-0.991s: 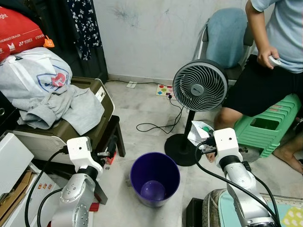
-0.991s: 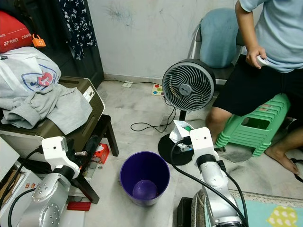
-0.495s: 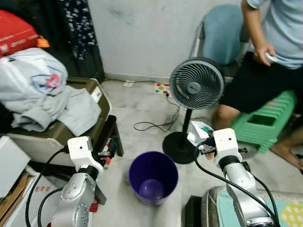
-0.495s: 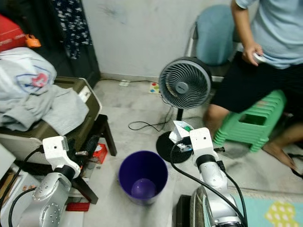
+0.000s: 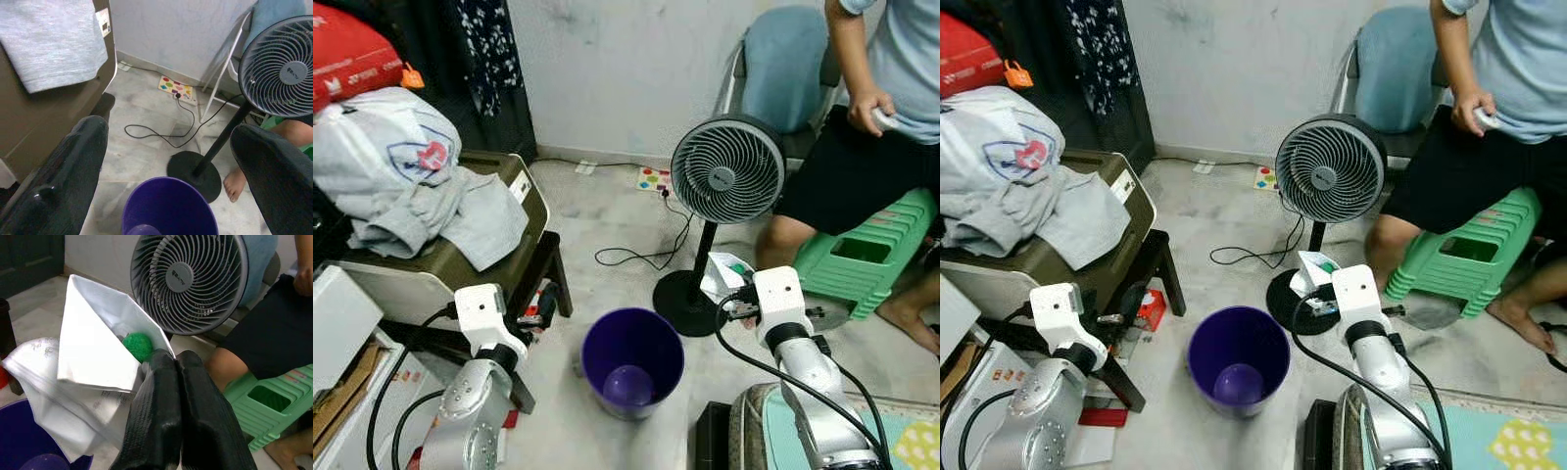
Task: Clean up the room
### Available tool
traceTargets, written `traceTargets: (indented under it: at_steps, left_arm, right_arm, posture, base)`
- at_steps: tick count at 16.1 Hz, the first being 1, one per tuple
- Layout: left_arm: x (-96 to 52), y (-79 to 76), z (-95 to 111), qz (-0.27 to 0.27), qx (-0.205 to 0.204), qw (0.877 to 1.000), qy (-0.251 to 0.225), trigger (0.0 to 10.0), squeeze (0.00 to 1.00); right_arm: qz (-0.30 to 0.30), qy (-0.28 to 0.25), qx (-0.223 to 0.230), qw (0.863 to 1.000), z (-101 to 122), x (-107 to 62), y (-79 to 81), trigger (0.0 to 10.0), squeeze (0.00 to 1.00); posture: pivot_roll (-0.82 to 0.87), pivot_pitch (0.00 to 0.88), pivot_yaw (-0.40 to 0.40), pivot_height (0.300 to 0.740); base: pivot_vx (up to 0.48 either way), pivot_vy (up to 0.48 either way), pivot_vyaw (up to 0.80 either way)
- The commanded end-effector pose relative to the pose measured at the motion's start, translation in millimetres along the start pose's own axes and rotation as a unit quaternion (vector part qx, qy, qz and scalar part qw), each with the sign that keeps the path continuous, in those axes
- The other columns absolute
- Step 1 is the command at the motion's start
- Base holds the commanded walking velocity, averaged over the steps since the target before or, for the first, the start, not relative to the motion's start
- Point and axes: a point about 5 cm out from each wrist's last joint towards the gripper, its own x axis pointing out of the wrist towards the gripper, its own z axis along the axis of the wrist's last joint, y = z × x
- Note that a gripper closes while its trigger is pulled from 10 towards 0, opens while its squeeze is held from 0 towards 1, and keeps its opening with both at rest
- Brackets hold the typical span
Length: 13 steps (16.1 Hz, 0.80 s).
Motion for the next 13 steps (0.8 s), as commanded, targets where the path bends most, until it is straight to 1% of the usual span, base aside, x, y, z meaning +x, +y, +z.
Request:
traceTargets:
  at_steps: [1, 2, 8, 13]
  left_arm:
    - [0.2, -0.9, 2.6, 0.0, 0.002, 1.0, -0.005, 10.0, 0.0]
    - [0.2, -1.2, 2.1, 0.002, -0.004, 1.0, -0.005, 10.0, 0.0]
    - [0.5, -1.5, 2.1, 0.0, -0.002, 1.0, -0.002, 10.0, 0.0]
    - [0.4, -2.0, 1.5, 0.0, -0.002, 1.0, -0.002, 10.0, 0.0]
  right_arm:
    - [-0.001, -0.004, 0.0, 1.0, 1.3, 0.4, -2.2, 10.0, 0.0]
    - [-0.002, 0.0, 0.004, 1.0, 0.1, 0.2, -2.5, 10.0, 0.0]
    - [-0.003, 0.003, 0.006, 1.0, 0.0, 0.5, -2.4, 10.0, 0.0]
    - [-0.003, 0.005, 0.006, 1.0, -0.9, 0.1, -2.4, 10.0, 0.0]
  posture:
    - [-0.05, 0.0, 0.028, 0.74]
    - [-0.05, 0.0, 0.028, 0.74]
    - [-0.06, 0.0, 0.026, 0.74]
    - [-0.06, 0.0, 0.024, 0.74]
  base:
    - [0.0, 0.0, 0.0]
    - [0.0, 0.0, 0.0]
    - [0.0, 0.0, 0.0]
    - [0.0, 0.194, 0.0]
